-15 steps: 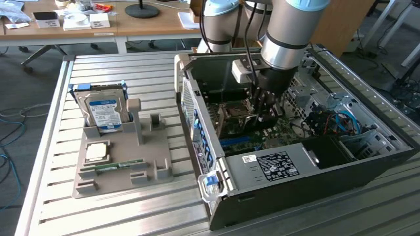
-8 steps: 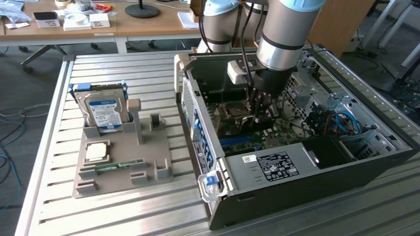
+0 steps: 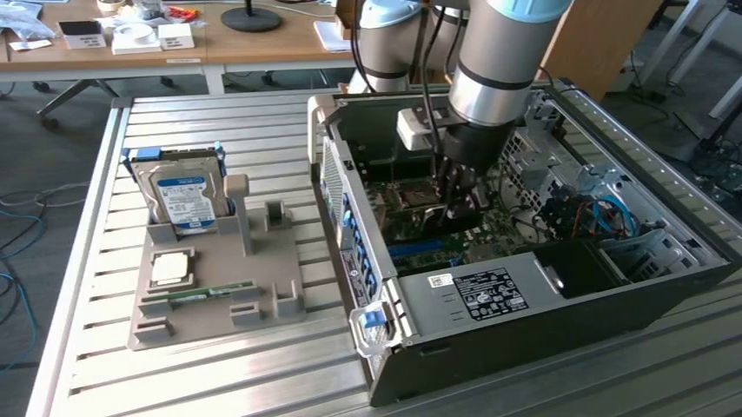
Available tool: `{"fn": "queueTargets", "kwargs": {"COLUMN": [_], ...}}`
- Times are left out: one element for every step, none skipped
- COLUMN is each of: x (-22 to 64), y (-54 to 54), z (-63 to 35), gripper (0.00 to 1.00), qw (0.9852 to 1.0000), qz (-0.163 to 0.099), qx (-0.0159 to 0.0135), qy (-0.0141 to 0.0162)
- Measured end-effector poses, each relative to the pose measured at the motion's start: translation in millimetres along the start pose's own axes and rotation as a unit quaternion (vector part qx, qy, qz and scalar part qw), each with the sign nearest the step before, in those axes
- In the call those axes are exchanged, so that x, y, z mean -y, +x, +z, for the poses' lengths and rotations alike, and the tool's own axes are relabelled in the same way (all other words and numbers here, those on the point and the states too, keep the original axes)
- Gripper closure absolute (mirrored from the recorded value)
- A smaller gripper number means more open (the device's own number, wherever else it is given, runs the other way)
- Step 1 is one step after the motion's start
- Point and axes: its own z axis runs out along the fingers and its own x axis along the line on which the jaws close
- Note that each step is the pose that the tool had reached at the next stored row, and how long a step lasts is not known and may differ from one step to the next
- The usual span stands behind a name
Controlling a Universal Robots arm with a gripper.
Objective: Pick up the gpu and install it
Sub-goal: 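Insert the gpu into the slot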
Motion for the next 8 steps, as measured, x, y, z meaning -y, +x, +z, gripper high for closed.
{"fn": "queueTargets", "kwargs": {"x": [0.0, 0.0, -0.1, -0.1, -0.2, -0.2, -0.4, -0.7], "y": [0.0, 0.0, 0.0, 0.0, -0.1, 0.0, 0.0, 0.0], "z": [0.3, 0.4, 0.4, 0.6, 1.5, 2.3, 3.0, 3.7], "gripper": [0.73, 0.73, 0.73, 0.73, 0.73, 0.73, 0.73, 0.73], "qw": [1.0000, 1.0000, 1.0000, 1.0000, 1.0000, 1.0000, 1.0000, 1.0000], "qz": [0.000, 0.000, 0.000, 0.000, 0.000, 0.000, 0.000, 0.000], "qx": [0.0000, 0.0000, 0.0000, 0.0001, 0.0003, 0.0002, 0.0001, 0.0001], "qy": [0.0000, -0.0001, 0.0000, 0.0000, 0.0001, 0.0001, 0.0000, 0.0000]}}
